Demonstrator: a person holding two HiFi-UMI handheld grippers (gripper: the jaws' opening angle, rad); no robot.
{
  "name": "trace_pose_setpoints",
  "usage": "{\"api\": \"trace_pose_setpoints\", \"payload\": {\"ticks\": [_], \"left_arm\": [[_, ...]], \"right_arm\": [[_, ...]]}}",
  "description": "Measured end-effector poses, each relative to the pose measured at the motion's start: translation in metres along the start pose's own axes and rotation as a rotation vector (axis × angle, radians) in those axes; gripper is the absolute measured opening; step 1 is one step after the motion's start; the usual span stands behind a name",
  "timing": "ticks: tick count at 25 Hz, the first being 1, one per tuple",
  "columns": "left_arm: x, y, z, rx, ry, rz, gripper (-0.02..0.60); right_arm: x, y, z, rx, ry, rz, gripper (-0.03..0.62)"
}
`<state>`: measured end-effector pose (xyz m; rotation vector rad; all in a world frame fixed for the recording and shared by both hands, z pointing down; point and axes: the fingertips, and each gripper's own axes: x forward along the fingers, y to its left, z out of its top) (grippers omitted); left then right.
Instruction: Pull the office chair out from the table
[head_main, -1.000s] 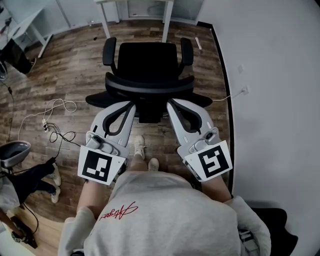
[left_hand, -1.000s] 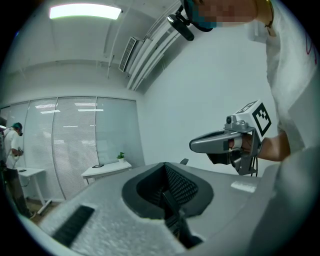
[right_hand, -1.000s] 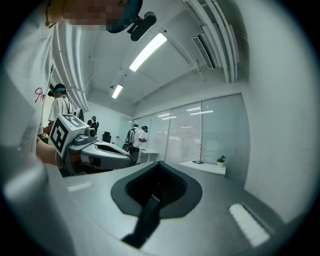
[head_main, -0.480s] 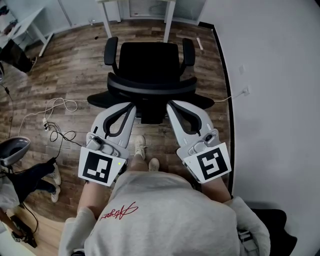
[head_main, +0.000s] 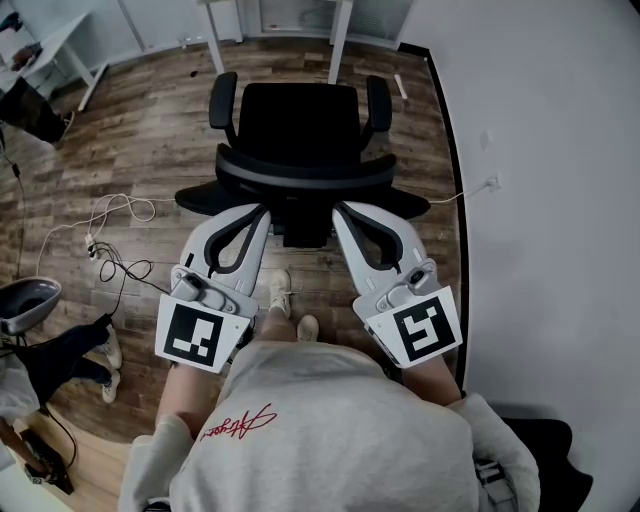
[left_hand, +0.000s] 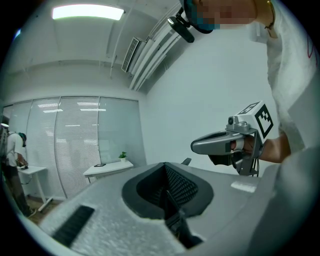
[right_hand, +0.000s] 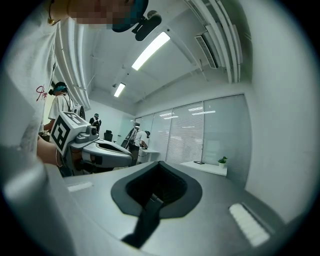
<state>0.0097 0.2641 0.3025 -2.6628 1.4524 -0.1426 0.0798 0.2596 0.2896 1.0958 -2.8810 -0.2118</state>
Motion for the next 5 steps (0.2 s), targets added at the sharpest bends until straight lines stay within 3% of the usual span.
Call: {"api": "trace_pose_setpoints", "payload": {"ticks": [5], "left_arm": [[0.0010, -0.0002, 0.0021, -0.009, 0.000, 0.000, -0.003]], "right_arm": [[-0.0003, -0.0009, 0.0063, -0.004, -0.029, 0.004, 0.000]]}}
